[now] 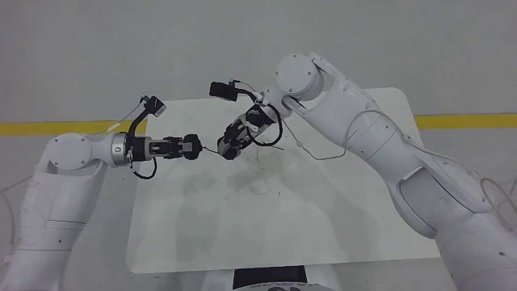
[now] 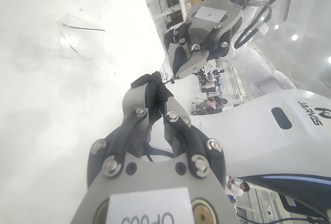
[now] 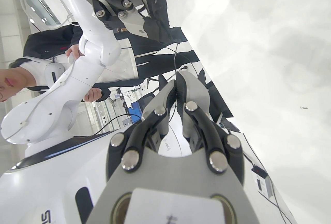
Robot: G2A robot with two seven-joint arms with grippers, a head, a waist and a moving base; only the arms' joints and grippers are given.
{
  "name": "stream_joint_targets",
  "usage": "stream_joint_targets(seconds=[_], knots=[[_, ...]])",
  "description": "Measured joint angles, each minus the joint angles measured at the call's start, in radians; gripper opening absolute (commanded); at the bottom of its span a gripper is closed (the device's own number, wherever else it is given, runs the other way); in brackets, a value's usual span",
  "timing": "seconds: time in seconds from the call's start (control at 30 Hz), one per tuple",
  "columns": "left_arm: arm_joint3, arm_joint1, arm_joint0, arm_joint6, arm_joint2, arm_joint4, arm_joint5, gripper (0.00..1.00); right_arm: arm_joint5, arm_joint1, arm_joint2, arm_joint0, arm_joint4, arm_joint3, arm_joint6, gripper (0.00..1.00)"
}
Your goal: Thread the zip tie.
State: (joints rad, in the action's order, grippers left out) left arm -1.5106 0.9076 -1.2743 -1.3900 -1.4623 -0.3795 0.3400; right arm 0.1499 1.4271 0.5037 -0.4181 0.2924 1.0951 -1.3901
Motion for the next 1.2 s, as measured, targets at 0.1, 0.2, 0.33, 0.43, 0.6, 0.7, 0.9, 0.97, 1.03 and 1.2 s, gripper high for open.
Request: stream_joint_targets(seconds=[0.1, 0.2, 0.33, 0.43, 0.6, 0.7, 0.9, 0.97, 1.03, 1.2], knots=[[0.000, 0.000, 0.000, 0.000, 0.000, 0.000, 0.000, 0.00, -0.001, 0.002, 0.002, 0.000, -0.001, -0.004, 0.000, 0.00], [0.000, 0.000, 0.000, 0.000, 0.000, 0.000, 0.000, 0.00, -0.003, 0.003, 0.004, -0.001, -0.002, -0.009, 0.000, 0.00], [0.000, 0.000, 0.000, 0.000, 0.000, 0.000, 0.000, 0.00, -0.006, 0.006, 0.004, -0.001, -0.001, -0.015, 0.000, 0.00], [0.000, 0.000, 0.000, 0.000, 0.000, 0.000, 0.000, 0.00, -0.008, 0.008, -0.001, 0.001, 0.003, -0.019, 0.000, 0.00], [-0.005, 0.000, -0.003, 0.012, 0.004, 0.004, -0.003, 0.00, -0.015, 0.011, -0.012, 0.010, 0.012, -0.030, 0.000, 0.00], [-0.019, -0.001, -0.010, 0.045, 0.013, 0.012, -0.010, 0.00, -0.016, 0.012, -0.019, 0.016, 0.015, -0.038, 0.000, 0.00], [-0.024, -0.006, -0.010, 0.040, 0.021, 0.005, -0.009, 0.00, -0.016, 0.013, -0.025, 0.025, 0.019, -0.052, 0.000, 0.00], [-0.023, -0.008, -0.008, 0.039, 0.024, 0.002, -0.008, 0.00, -0.015, 0.014, -0.026, 0.028, 0.017, -0.056, 0.000, 0.00], [-0.021, -0.009, -0.006, 0.040, 0.027, 0.000, -0.007, 0.00, -0.012, 0.015, -0.027, 0.030, 0.014, -0.060, 0.000, 0.00], [-0.016, -0.013, -0.001, 0.043, 0.033, -0.006, -0.006, 0.00, -0.002, 0.016, -0.034, 0.035, 0.006, -0.065, 0.000, 0.00]])
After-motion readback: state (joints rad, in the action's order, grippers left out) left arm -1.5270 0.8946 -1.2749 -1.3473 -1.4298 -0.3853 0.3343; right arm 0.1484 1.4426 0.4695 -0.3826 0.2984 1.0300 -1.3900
